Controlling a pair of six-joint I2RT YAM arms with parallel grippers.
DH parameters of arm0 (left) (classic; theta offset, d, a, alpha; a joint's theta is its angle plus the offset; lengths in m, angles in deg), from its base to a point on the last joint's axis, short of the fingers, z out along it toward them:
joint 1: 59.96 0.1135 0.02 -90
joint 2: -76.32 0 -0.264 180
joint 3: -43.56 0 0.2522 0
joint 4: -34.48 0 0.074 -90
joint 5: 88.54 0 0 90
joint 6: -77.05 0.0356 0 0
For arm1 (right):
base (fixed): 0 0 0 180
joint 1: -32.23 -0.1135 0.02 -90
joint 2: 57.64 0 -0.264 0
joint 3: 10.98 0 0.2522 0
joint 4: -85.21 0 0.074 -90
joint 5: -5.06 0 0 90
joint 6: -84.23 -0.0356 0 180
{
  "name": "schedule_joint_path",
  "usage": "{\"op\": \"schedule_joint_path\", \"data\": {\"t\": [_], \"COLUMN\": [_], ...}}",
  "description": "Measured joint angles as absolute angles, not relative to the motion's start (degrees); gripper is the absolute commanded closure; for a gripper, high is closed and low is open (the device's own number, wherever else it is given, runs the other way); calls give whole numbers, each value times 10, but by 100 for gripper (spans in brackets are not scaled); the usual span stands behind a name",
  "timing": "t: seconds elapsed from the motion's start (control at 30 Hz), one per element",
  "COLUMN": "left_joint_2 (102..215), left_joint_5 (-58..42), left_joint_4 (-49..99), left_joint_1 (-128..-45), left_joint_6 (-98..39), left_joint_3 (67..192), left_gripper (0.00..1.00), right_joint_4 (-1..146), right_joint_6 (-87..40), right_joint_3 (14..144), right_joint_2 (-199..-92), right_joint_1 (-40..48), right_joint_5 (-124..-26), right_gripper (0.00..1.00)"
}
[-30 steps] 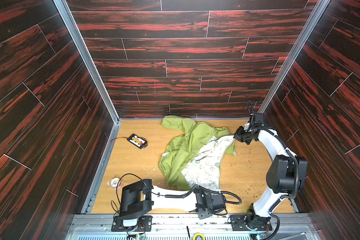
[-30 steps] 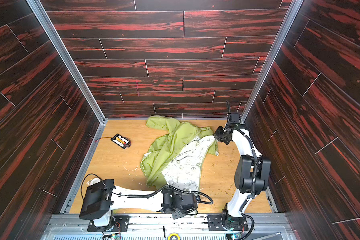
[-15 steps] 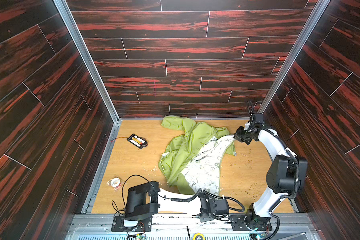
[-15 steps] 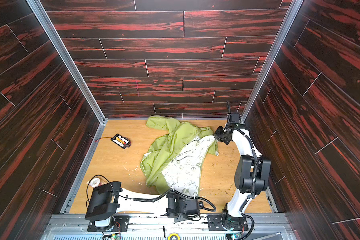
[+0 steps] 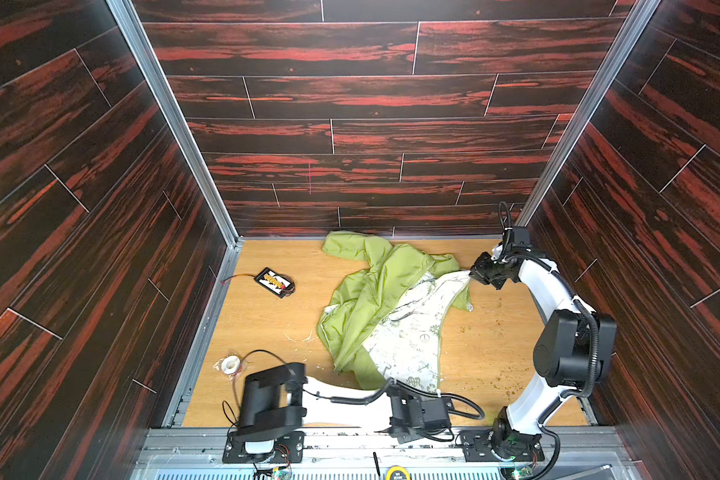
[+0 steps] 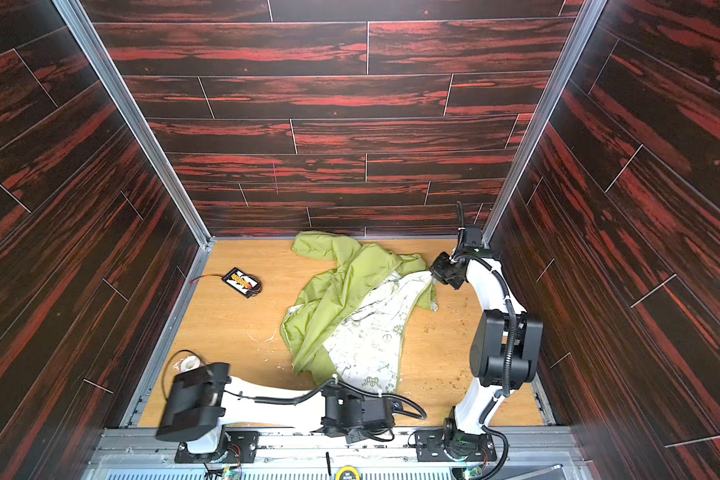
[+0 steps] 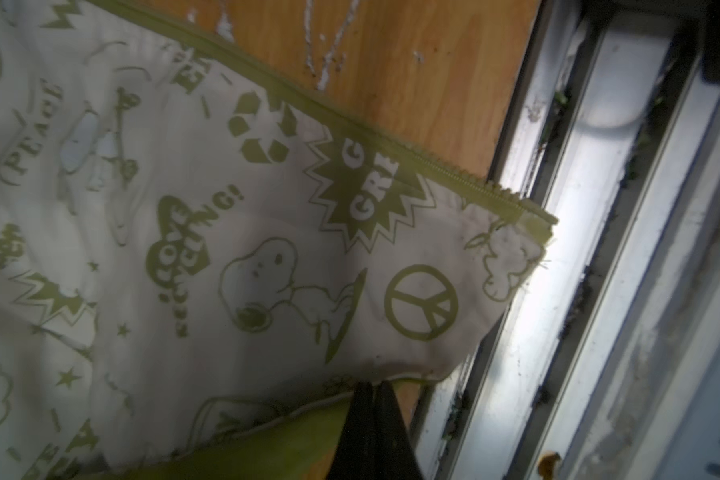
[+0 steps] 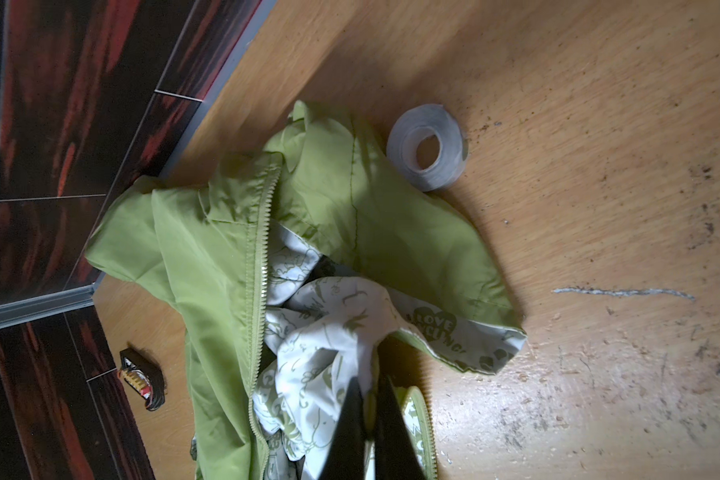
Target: Zip up the jacket
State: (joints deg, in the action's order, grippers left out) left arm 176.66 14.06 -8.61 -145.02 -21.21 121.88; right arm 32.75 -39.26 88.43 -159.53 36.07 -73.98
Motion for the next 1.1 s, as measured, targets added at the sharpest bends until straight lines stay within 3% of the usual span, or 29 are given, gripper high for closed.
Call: {"op": "schedule_joint_path", "data": {"t": [0.43, 0.47, 0.53, 0.6, 0.67, 0.87, 1.1], "left_joint_2": [1408, 1387, 1371, 1388, 1426, 1593, 1637], "left_joint_5": [234, 237, 238, 225, 201, 109, 66], "left_joint_4": [105, 115, 114, 106, 96, 46, -20], "left_joint_1": [-1396, -1391, -1387, -1387, -1387, -1387, -1386], "left_joint_6": [-418, -424, -426, -414, -398, -367, -418], "left_joint_3": [980, 966, 962, 977, 1003, 1105, 1123], "left_gripper": [100, 98, 78, 62, 55, 48, 42], "right_joint_4": [288, 288, 288, 286, 285, 279, 266], "right_joint_6": [-382, -382, -382, -382, -383, -382, -380], "right_joint_3": [944, 949, 952, 952, 952, 956, 1005], "right_joint_2": [-1606, -1612, -1620, -1631, -1638, -1643, -1667], "right_joint_1": [367, 367, 367, 366, 364, 361, 361], "right_joint_5": [-768, -770, -771, -773, -775, -783, -785], "right_gripper": [100, 100, 100, 100, 100, 100, 100]}}
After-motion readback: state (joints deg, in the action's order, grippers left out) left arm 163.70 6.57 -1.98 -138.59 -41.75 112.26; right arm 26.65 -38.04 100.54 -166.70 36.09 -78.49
